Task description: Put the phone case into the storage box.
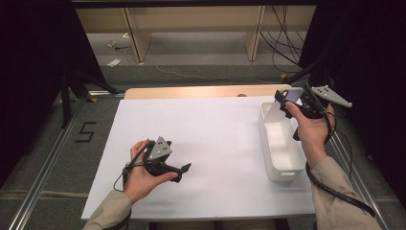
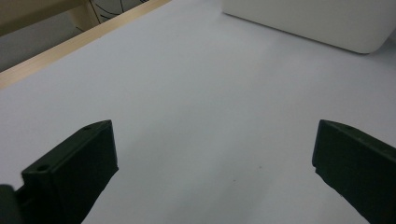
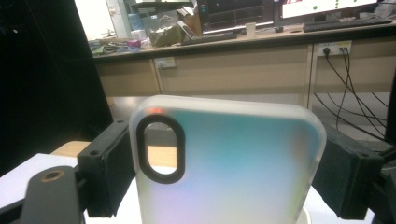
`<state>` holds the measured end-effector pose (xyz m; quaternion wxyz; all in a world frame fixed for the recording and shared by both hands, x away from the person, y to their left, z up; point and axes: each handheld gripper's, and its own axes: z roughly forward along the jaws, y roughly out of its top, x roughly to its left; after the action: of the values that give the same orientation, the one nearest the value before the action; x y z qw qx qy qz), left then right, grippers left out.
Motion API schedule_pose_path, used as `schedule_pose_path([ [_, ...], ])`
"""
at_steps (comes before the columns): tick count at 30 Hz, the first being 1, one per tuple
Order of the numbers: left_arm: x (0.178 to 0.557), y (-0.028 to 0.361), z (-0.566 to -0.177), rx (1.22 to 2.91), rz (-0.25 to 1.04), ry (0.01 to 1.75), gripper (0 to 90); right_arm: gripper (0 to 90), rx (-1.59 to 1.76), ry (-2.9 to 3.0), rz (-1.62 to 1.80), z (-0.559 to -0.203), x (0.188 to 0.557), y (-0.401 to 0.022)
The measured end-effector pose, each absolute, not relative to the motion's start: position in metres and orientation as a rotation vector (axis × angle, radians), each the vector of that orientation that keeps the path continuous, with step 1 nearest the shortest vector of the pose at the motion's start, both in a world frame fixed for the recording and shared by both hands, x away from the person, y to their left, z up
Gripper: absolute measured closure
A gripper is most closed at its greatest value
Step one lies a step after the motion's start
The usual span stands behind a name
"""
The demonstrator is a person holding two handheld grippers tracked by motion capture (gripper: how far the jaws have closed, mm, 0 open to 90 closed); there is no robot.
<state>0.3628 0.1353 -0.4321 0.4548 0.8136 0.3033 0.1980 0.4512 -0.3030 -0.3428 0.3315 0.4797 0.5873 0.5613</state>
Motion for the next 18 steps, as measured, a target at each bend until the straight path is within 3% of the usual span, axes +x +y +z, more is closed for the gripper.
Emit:
schedule_pose_path([
  [18, 0.3614, 0.1384, -0.4326, 2.001, 0.482, 0.758, 0.0, 18.0, 1.273, 1.528, 1.439, -0.347, 0.456, -0.309],
])
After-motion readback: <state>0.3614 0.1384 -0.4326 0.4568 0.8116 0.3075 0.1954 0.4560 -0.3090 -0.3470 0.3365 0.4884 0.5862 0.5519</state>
